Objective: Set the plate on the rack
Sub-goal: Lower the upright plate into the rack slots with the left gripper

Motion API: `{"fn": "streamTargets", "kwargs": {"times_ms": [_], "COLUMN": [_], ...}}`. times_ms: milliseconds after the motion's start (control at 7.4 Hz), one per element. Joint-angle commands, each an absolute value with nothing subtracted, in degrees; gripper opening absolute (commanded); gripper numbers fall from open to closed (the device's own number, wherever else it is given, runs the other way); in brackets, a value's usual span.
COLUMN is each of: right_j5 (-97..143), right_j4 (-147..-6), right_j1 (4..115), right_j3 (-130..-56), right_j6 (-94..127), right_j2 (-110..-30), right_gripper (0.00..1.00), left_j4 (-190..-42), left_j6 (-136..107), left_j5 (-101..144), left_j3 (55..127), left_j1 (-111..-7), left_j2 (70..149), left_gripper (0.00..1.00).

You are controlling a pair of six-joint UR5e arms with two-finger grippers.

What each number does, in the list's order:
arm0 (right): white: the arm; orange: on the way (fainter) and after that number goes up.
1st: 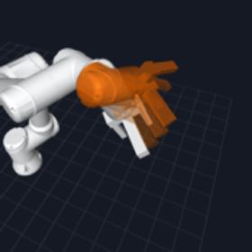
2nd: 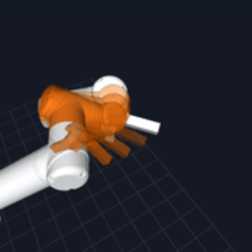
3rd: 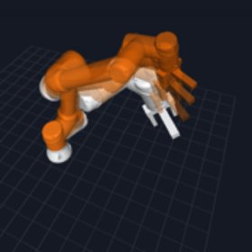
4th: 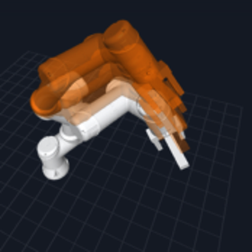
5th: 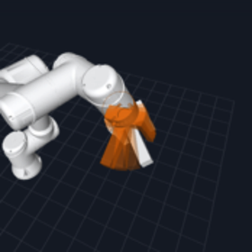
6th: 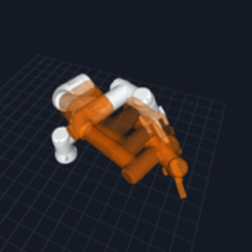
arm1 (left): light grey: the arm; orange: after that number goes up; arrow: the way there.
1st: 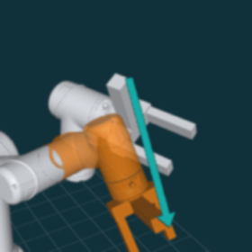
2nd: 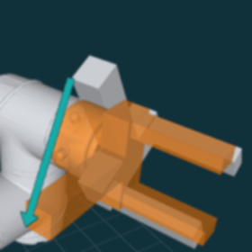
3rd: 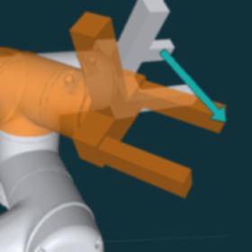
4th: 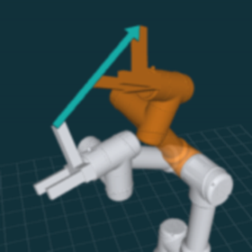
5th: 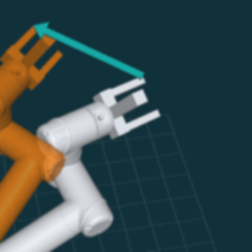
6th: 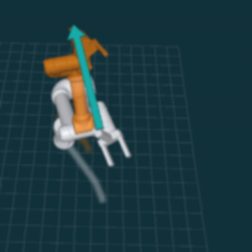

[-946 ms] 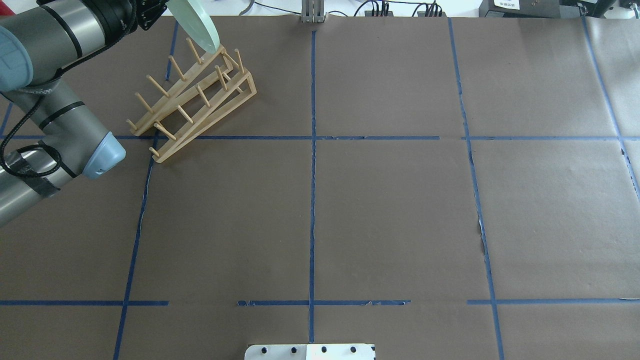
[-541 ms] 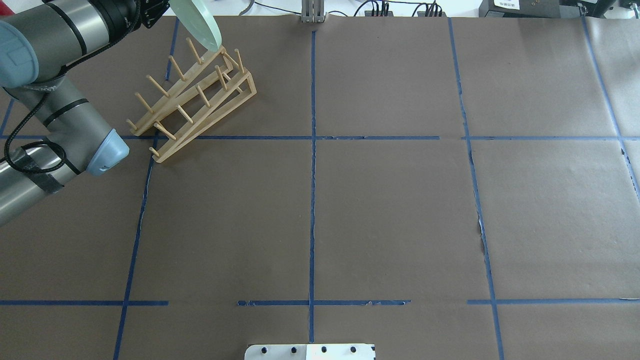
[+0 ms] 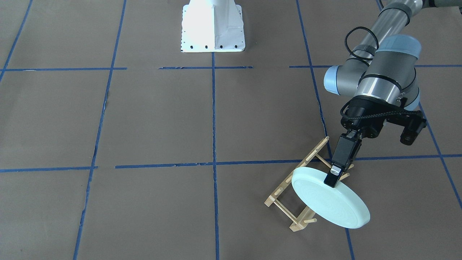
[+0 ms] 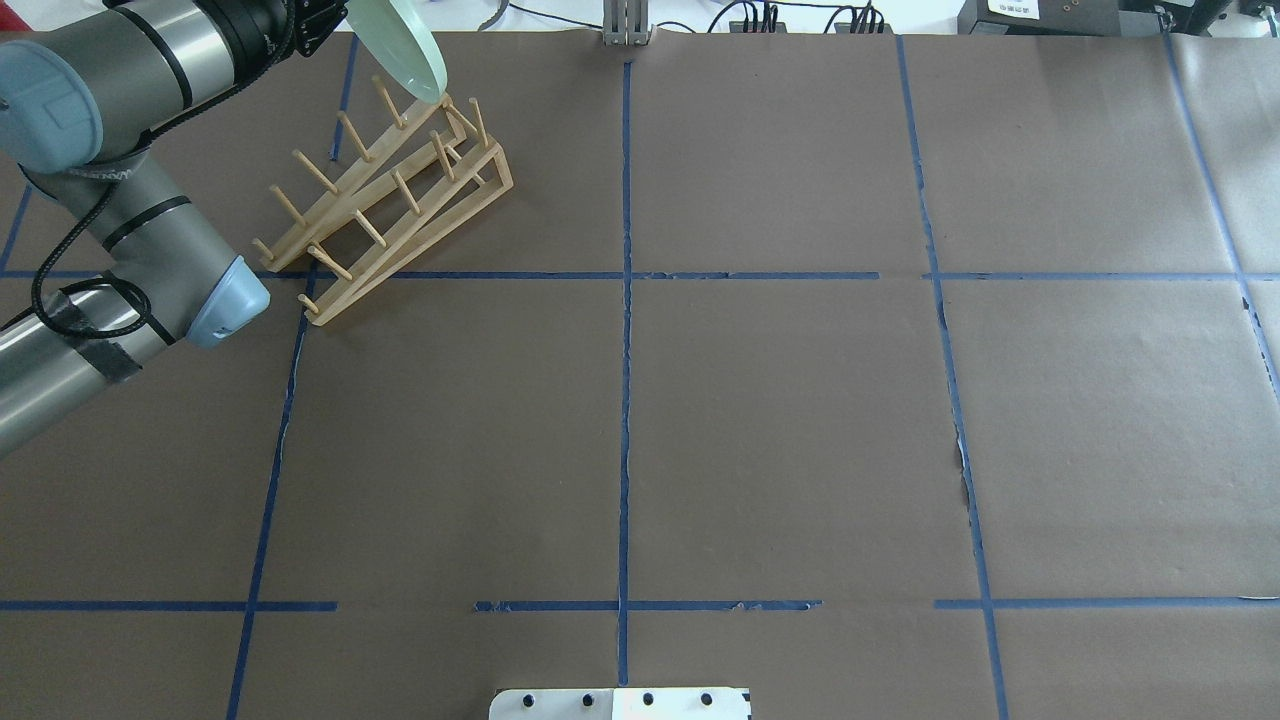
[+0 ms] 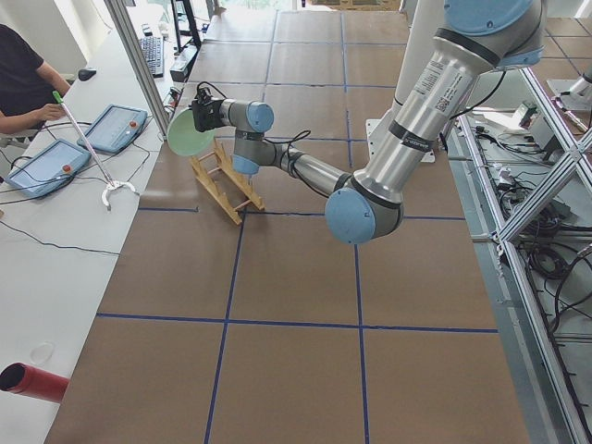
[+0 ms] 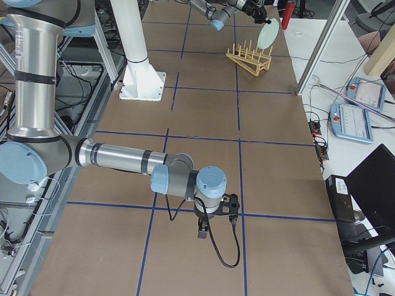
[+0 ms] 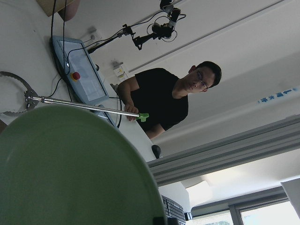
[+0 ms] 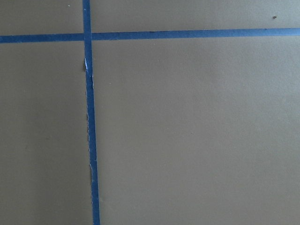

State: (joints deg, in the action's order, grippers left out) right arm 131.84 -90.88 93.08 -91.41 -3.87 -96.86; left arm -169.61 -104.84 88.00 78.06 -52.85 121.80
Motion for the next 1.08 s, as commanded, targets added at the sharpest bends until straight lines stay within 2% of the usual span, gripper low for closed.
{"fn": "streamTargets", "kwargs": {"times_ms": [0,946], "right_j5": [131.84,131.84], "right_j4": [-90.88,-90.88], "right_j1": [93.08,93.08], "right_j3": [-91.41,-91.41], "right_j6": [-3.87,-3.87], "right_j2": [-96.86,-96.86], "right_gripper": [1.00,1.00], "left_j4": [-169.72,-169.63], "left_j6": [-104.77,-104.41], "left_j5": [87.98,87.01], "left_j3": [77.34,75.76], "left_j1": [-52.12,-48.43], "left_j2": [121.82,121.90], "left_gripper": [0.00,0.00]}}
